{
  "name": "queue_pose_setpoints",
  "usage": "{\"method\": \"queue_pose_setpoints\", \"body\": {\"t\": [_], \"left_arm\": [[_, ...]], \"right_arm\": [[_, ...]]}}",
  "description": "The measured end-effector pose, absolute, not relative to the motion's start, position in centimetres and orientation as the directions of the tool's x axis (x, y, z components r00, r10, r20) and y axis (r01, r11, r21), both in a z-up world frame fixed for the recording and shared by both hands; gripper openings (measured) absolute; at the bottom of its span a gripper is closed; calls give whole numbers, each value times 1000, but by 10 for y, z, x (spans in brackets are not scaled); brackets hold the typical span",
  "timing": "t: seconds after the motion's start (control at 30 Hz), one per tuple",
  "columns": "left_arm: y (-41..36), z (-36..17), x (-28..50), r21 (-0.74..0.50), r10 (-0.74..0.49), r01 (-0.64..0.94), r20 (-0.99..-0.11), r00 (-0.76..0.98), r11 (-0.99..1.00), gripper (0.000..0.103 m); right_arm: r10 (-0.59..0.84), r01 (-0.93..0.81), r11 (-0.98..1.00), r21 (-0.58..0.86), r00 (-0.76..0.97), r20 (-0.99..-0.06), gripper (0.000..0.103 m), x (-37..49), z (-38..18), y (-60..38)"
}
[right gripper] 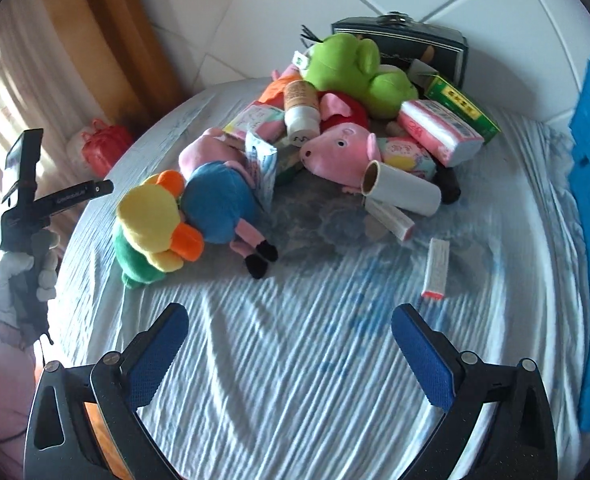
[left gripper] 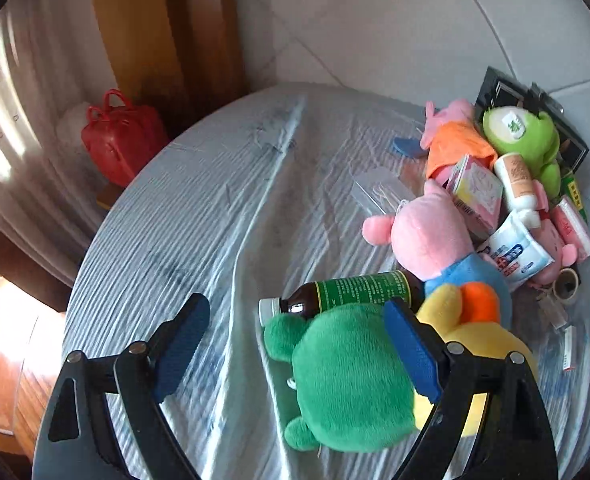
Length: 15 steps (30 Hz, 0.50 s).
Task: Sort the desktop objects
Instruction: 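Grasp the yellow-green duck plush with the right tool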
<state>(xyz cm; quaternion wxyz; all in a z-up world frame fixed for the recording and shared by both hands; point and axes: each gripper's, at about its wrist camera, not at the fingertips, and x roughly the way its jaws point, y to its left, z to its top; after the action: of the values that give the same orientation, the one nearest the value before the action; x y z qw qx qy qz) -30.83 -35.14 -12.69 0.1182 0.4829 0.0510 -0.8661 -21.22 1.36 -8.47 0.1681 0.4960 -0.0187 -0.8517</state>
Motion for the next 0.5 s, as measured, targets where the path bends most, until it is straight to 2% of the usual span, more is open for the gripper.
{"method": "queue_pose_setpoints", "body": {"t": [0.1,0.23,0.3,0.4,0.47,0.5], "left_arm": [[-339,-152,-314,11,-59,110,-892,-449,-994,89],[-305,-144,-252,-73,97,-69,-865,-493,-995,89],[-283,-143,-217,5,66,-130,-844,-532,-991,89],[-268,-149,-180,80,32,-182,-840,-541,-980,95],[-266,-159,-165,70,49,-210,-858,-512,-975,96],[-270,-165,-161,24,91,-233,-878,-469,-972,96]], "right_arm": [[-277,158,-960,230,-460,-843,103,-202,-90,1],[-255,112,-967,230,-472,-844,103,-181,-91,-27],[-264,115,-964,238,-474,-840,103,-172,-93,-43],[-260,97,-965,244,-465,-846,103,-161,-103,-59],[-254,77,-966,247,-456,-853,103,-155,-112,-64],[-248,65,-967,246,-454,-856,103,-153,-116,-66]]}}
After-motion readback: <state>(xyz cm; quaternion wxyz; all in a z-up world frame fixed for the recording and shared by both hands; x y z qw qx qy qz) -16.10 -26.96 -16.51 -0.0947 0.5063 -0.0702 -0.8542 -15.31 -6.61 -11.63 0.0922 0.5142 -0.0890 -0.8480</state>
